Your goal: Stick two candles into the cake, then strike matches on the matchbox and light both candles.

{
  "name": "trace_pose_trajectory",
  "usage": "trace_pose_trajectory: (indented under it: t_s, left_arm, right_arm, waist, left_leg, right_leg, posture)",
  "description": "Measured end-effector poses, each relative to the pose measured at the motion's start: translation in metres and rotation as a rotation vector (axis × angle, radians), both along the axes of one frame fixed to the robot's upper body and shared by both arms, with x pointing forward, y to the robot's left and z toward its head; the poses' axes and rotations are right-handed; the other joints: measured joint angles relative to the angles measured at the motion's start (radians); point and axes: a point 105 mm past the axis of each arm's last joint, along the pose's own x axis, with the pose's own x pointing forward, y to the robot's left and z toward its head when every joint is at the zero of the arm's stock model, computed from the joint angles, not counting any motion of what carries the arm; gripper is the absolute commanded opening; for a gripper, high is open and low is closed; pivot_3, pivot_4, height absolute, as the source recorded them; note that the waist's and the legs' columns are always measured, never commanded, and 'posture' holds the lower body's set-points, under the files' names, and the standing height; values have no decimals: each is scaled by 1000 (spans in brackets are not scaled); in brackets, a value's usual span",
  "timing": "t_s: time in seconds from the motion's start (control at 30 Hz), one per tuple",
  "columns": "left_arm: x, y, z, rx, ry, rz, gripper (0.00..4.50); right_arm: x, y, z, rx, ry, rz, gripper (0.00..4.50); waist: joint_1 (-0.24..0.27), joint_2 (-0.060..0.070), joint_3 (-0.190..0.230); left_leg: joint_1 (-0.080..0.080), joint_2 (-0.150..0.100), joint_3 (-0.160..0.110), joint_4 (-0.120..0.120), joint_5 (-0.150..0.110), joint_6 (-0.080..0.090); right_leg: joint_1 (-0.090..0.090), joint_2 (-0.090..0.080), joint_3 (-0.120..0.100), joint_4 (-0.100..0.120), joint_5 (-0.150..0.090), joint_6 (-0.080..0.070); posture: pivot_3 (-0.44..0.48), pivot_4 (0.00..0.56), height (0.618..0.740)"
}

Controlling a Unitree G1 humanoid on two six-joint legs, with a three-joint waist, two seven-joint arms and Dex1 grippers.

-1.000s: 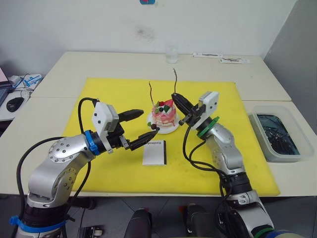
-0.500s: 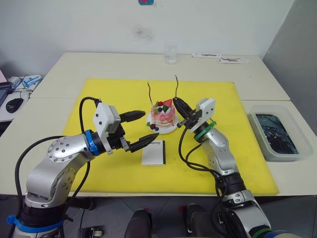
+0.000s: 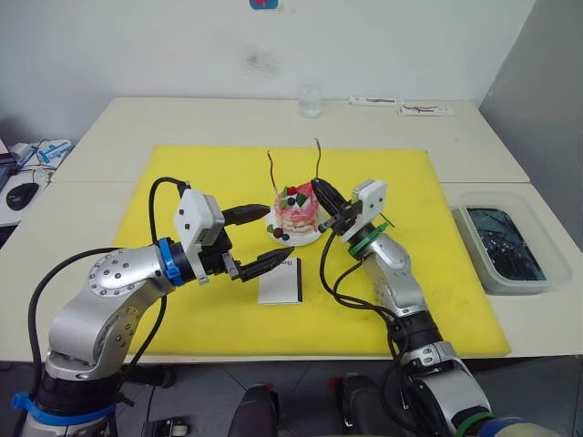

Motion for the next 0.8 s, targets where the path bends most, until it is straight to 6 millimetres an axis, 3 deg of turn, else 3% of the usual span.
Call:
trace_pose_trajectory:
  t_s: [0.53, 0.8]
  left_arm:
    - [-1, -1, -2, 0, 4, 0, 4500]
    - [-1, -2, -2, 0, 6, -5, 4500]
  right_arm:
    - [2, 0, -9, -36, -4, -21, 27]
    - [0, 4, -23, -56, 30, -13, 27]
  waist:
    - [0, 0, 0]
    - [-1, 0, 0]
  left_leg:
    - [0, 0, 0, 0, 0, 0]
    - [0, 0, 0, 0, 0, 0]
  right_leg:
    - [0, 0, 0, 0, 0, 0]
    - [0, 0, 0, 0, -1, -1]
  posture:
    - [0, 150, 740]
    - [0, 150, 740]
